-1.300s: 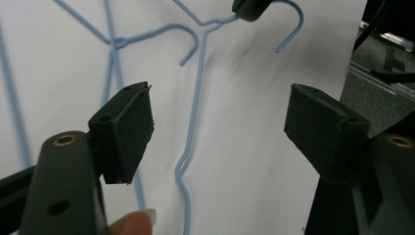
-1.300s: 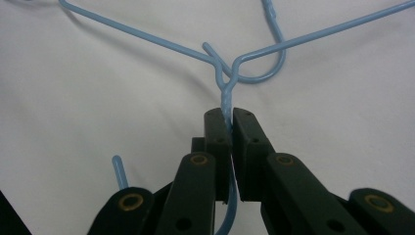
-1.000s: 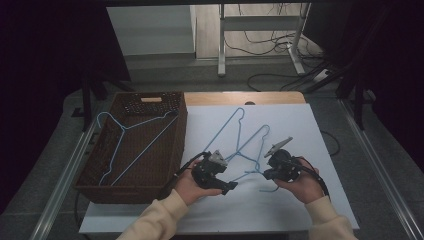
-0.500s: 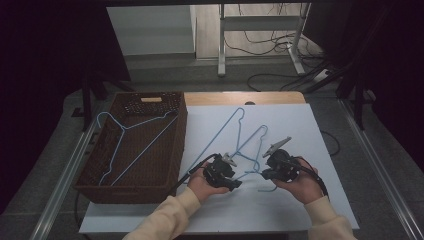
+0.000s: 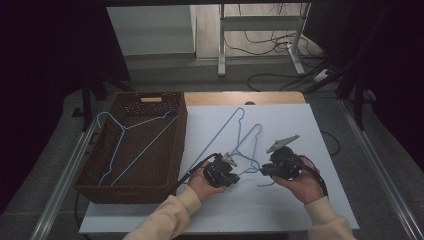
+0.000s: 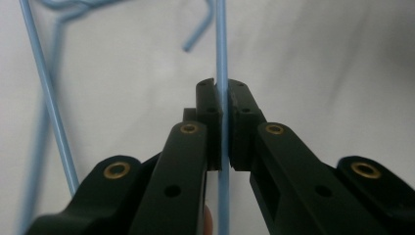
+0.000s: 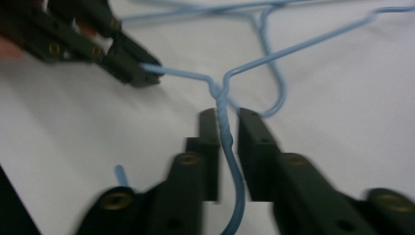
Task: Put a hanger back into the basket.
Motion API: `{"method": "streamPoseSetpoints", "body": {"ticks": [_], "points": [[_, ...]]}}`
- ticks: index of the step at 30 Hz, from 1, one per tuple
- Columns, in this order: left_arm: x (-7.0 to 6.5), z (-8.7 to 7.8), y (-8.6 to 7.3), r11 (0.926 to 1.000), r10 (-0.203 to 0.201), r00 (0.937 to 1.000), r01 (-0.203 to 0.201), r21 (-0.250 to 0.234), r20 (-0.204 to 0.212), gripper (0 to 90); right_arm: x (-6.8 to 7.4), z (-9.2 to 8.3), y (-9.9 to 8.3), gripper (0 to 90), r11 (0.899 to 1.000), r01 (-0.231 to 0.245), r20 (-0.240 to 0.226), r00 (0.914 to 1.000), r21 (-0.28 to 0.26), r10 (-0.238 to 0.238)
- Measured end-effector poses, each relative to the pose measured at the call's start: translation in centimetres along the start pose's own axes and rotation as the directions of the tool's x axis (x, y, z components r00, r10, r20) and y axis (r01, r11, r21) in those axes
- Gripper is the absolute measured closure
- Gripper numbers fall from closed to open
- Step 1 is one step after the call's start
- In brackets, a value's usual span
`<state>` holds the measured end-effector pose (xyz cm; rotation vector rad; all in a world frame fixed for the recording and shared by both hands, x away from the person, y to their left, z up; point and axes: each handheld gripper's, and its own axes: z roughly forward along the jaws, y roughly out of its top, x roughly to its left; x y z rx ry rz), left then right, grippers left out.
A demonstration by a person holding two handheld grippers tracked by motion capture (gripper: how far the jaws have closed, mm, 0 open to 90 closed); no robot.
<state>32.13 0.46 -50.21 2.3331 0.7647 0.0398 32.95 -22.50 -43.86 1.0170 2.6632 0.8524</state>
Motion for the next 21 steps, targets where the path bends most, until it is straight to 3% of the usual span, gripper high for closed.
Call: {"method": "streamPoseSetpoints", "body": {"ticks": [2,6,9,11,15,21], "points": [[0.2,-0.6,0.1,0.9999,-0.004,0.9999,0.004,-0.012,-0.011,85.7,-0.7,-0.9,-0.2,57.2,0.994,-0.049,-0.006,0.9988,-0.096,0.049],[0.3,-1.7,0.3,0.9991,-0.005,0.9993,0.004,-0.043,-0.037,85.8,-2.1,-2.6,-0.9,44.5,0.958,-0.140,-0.004,0.9896,-0.250,0.144],[0.5,-2.5,0.5,0.9980,-0.007,0.9986,0.004,-0.062,-0.052,85.9,-3.2,-3.4,-1.7,39.8,0.929,-0.194,-0.021,0.9801,-0.315,0.197],[0.5,-2.9,0.6,0.9966,-0.019,0.9976,0.014,-0.081,-0.067,85.9,-3.8,-3.5,-2.2,37.9,0.919,-0.229,-0.038,0.9726,-0.320,0.229],[0.5,-3.9,0.9,0.9953,-0.020,0.9951,0.010,-0.096,-0.097,86.0,-4.7,-3.0,-3.1,36.6,0.917,-0.256,-0.021,0.9646,-0.307,0.263],[0.8,-5.4,1.1,0.9917,-0.040,0.9900,0.023,-0.126,-0.135,86.1,-5.2,-2.2,-3.7,36.3,0.927,-0.261,0.003,0.9624,-0.270,0.272]]}}
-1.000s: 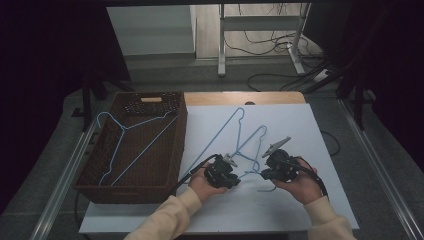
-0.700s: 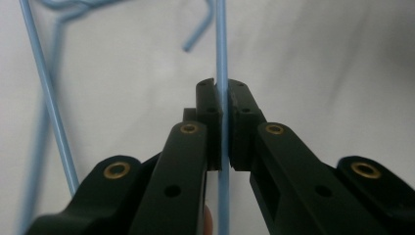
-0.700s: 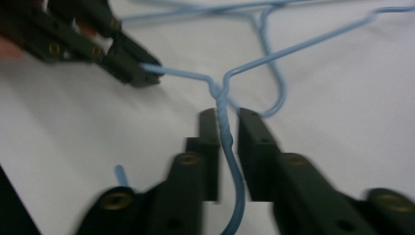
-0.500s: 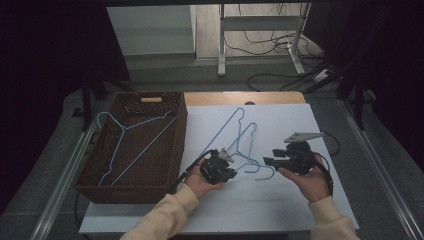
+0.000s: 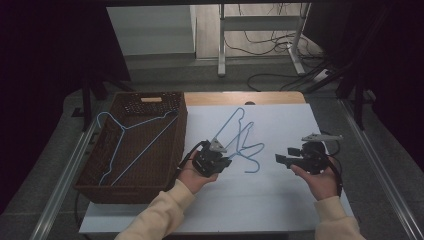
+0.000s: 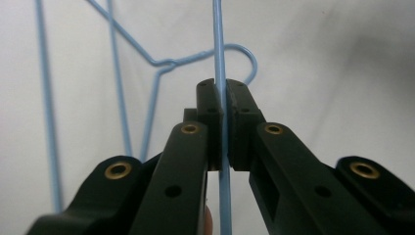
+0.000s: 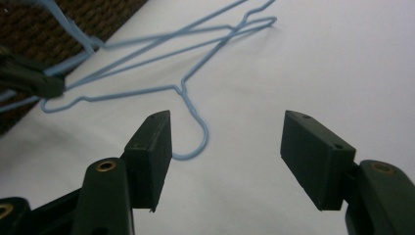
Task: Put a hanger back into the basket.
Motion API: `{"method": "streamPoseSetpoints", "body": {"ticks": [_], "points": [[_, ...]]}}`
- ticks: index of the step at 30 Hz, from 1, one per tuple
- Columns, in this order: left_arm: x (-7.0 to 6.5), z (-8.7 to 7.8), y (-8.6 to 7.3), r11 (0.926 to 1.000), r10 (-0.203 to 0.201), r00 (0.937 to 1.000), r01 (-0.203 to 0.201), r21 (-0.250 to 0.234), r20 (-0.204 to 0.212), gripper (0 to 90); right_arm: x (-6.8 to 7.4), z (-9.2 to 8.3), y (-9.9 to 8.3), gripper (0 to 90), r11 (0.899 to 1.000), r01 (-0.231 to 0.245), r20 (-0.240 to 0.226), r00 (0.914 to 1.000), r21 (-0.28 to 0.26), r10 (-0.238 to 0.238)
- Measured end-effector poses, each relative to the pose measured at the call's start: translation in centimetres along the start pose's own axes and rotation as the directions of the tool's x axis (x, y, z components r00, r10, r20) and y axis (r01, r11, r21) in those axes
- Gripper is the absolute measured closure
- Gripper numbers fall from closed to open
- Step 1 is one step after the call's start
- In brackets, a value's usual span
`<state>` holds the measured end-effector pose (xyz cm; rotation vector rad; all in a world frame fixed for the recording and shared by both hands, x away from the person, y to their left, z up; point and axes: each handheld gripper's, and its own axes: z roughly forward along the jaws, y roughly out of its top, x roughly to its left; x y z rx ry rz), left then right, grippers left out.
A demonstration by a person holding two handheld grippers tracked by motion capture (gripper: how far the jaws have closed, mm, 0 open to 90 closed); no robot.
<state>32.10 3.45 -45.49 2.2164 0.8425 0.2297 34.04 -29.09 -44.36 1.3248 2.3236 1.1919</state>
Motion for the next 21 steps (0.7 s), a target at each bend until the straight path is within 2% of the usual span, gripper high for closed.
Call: {"method": "streamPoseSetpoints", "body": {"ticks": [8,14,16,21], "points": [[0.8,-2.6,0.4,0.9988,-0.031,0.9992,0.030,-0.040,-0.024,86.2,0.4,0.8,-0.3,36.2,0.998,0.031,0.010,0.9994,0.048,-0.032],[1.7,-5.2,0.6,0.9939,-0.054,0.9985,0.053,-0.096,-0.007,86.2,0.7,1.2,-0.4,36.2,0.997,0.050,0.005,0.9987,0.067,-0.050],[2.0,-6.1,0.6,0.9917,-0.058,0.9982,0.059,-0.114,0.012,86.2,0.8,1.3,-0.4,36.2,0.996,0.054,0.004,0.9985,0.071,-0.055],[2.3,-8.3,0.8,0.9855,-0.055,0.9978,0.060,-0.159,0.036,86.2,0.9,1.5,-0.5,36.2,0.995,0.060,0.005,0.9982,0.081,-0.060]]}}
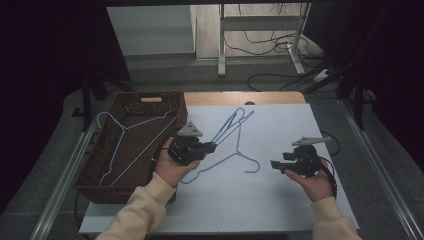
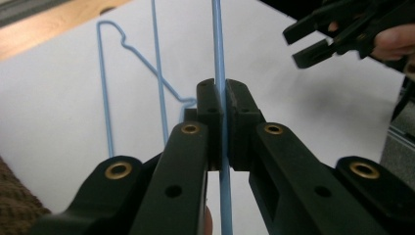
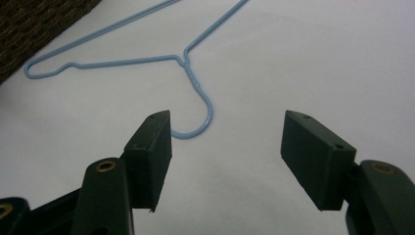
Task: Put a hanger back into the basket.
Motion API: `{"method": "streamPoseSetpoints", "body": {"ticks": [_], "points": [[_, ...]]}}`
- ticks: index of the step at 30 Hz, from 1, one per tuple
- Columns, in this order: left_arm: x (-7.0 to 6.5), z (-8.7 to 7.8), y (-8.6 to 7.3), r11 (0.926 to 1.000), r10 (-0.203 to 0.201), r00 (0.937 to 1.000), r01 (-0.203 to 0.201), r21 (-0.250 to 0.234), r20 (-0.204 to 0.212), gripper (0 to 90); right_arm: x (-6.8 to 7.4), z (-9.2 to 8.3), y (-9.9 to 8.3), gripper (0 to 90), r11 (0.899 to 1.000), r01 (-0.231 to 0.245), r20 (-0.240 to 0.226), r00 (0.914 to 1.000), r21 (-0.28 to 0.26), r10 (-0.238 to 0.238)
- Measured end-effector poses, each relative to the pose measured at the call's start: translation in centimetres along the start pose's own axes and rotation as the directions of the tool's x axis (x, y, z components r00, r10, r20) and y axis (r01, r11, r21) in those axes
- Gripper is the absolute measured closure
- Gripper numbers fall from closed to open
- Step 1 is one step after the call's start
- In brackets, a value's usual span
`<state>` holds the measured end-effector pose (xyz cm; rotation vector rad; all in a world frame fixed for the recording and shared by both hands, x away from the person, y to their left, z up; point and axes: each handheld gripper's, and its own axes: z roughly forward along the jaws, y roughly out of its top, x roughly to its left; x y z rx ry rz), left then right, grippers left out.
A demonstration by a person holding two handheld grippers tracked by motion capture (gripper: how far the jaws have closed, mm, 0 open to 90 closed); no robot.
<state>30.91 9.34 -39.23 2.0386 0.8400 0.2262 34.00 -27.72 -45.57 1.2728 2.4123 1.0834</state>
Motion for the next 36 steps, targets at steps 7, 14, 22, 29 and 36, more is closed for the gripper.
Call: {"method": "streamPoseSetpoints", "body": {"ticks": [7,14,22,29,36], "points": [[0.5,-3.5,0.5,0.9982,0.013,0.9999,-0.013,-0.058,-0.004,86.2,0.1,0.2,-0.1,36.2,1.000,0.007,-0.002,1.0000,0.008,-0.007],[1.8,-6.5,0.3,0.9934,-0.001,1.0000,0.002,-0.114,0.005,86.2,0.3,0.4,-0.1,35.5,1.000,0.028,-0.017,0.9995,0.009,-0.028],[3.6,-8.9,-0.2,0.9894,-0.029,0.9994,0.025,-0.143,-0.021,86.2,0.5,0.4,-0.2,32.3,0.998,0.060,-0.020,0.9980,0.003,-0.060],[5.1,-10.3,-0.6,0.9860,-0.051,0.9977,0.044,-0.161,-0.044,86.2,0.5,0.5,-0.3,30.5,0.998,0.069,-0.012,0.9975,0.010,-0.069],[6.7,-11.4,-1.1,0.9838,-0.071,0.9947,0.058,-0.169,-0.074,86.2,0.4,0.6,-0.4,29.9,0.997,0.074,-0.008,0.9973,0.015,-0.074]]}}
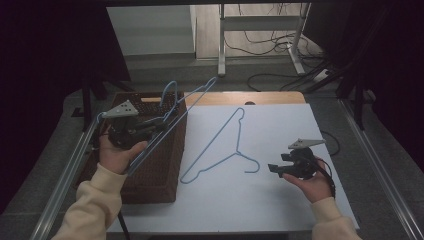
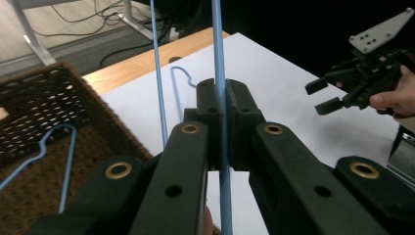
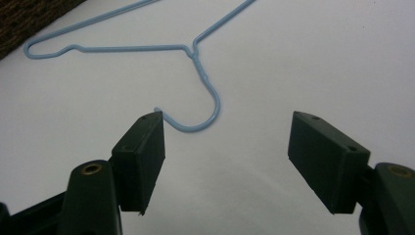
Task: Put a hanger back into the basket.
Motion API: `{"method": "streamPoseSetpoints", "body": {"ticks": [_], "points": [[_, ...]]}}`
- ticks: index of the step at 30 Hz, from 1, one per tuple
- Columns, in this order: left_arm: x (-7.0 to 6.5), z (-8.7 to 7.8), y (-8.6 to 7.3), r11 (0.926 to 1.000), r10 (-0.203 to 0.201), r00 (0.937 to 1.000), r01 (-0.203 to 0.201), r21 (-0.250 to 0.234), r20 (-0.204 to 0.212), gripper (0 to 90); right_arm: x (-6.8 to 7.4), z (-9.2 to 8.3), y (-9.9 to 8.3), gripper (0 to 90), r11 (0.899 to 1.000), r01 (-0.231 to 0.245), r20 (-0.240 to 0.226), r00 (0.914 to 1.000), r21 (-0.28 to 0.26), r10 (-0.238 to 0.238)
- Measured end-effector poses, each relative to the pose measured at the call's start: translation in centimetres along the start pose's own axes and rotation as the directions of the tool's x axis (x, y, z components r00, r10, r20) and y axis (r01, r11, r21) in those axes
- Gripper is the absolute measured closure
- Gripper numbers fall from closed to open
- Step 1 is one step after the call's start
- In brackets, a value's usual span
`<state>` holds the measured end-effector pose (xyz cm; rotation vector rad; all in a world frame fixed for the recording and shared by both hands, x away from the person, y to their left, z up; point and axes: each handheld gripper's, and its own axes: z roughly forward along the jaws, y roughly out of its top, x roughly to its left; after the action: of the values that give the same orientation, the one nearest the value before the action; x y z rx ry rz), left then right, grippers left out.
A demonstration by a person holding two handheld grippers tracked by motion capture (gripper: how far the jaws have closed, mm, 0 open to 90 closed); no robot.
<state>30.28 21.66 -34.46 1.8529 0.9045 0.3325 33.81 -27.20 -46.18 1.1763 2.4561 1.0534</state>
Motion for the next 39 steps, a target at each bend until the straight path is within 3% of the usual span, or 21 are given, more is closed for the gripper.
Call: {"method": "streamPoseSetpoints", "body": {"ticks": [16,29,39], "points": [[4.7,-1.3,-1.8,0.9983,-0.054,0.9967,0.055,0.017,-0.060,86.2,0.1,0.5,-0.1,29.3,0.999,0.017,0.010,0.9998,0.031,-0.018],[6.6,-2.8,-4.3,0.9954,-0.090,0.9926,0.092,0.026,-0.081,86.2,0.2,0.6,-0.2,29.1,0.999,0.019,0.012,0.9997,0.042,-0.020],[7.8,-2.2,-6.0,0.9912,-0.109,0.9901,0.115,0.066,-0.088,86.3,0.2,0.7,-0.2,29.1,0.999,0.018,0.014,0.9997,0.047,-0.019]]}}
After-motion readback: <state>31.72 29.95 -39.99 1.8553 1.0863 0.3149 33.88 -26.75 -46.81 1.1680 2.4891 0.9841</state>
